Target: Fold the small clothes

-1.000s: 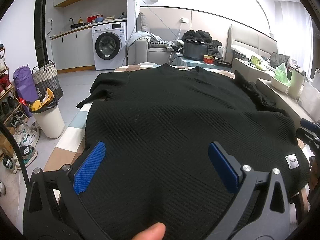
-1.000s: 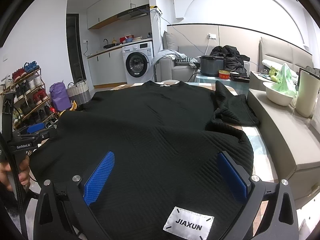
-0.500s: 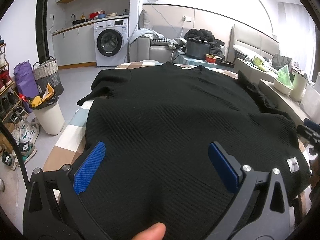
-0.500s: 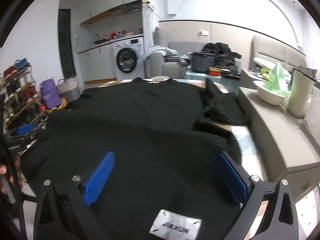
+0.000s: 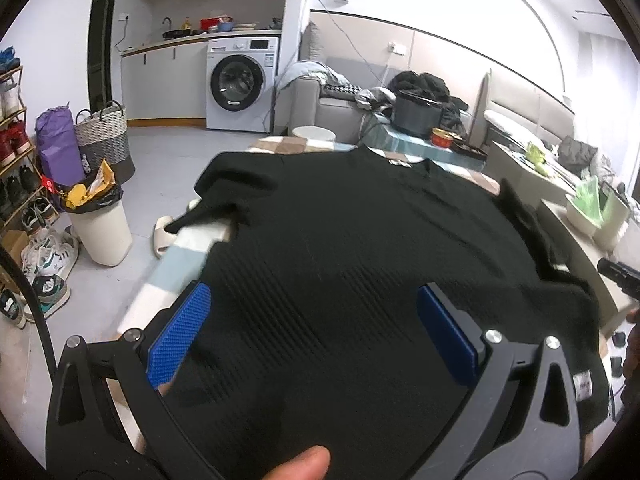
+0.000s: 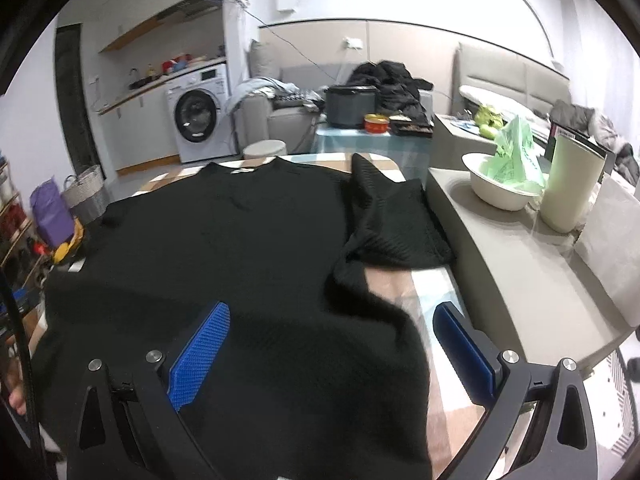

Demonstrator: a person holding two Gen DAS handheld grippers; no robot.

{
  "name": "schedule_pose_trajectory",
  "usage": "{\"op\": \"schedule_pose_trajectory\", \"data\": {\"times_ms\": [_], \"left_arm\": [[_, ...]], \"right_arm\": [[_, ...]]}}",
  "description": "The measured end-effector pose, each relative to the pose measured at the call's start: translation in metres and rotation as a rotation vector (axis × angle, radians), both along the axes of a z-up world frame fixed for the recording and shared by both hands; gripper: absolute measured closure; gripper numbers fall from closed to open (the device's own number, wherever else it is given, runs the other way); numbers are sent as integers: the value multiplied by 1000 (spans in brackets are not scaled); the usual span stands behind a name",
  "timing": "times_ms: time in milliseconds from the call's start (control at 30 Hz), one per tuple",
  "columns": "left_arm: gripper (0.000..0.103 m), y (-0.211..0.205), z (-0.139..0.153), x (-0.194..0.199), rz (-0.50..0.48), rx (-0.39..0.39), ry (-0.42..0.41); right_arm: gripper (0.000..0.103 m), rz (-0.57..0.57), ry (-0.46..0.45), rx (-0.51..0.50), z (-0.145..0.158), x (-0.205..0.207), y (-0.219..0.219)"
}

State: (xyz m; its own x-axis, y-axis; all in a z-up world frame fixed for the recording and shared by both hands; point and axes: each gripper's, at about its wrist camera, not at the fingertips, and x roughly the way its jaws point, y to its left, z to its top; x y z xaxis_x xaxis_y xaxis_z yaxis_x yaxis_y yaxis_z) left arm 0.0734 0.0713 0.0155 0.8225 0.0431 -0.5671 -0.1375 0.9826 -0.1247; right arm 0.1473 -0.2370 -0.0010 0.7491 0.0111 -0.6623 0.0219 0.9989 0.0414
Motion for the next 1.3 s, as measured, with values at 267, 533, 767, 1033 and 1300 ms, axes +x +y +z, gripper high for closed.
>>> {"op": "schedule_pose_trajectory", "data": {"times_ms": [267, 533, 767, 1033, 1300], "left_arm": [[23, 26, 4, 45, 30, 18, 16], [70, 39, -21, 103, -13, -9, 110], [70, 48, -30, 145, 2, -21, 142], [70, 43, -39, 179, -3, -9, 176], [70, 33, -53, 195, -27, -10, 205]], "right_arm": [[47, -154, 106, 126, -20, 57, -39], [65, -254, 191, 167, -37, 107, -60], [61, -359, 279, 185, -58, 139, -78], [46, -408, 330, 184, -75, 165, -93], [42, -373, 391, 38, -85, 187, -75]]}}
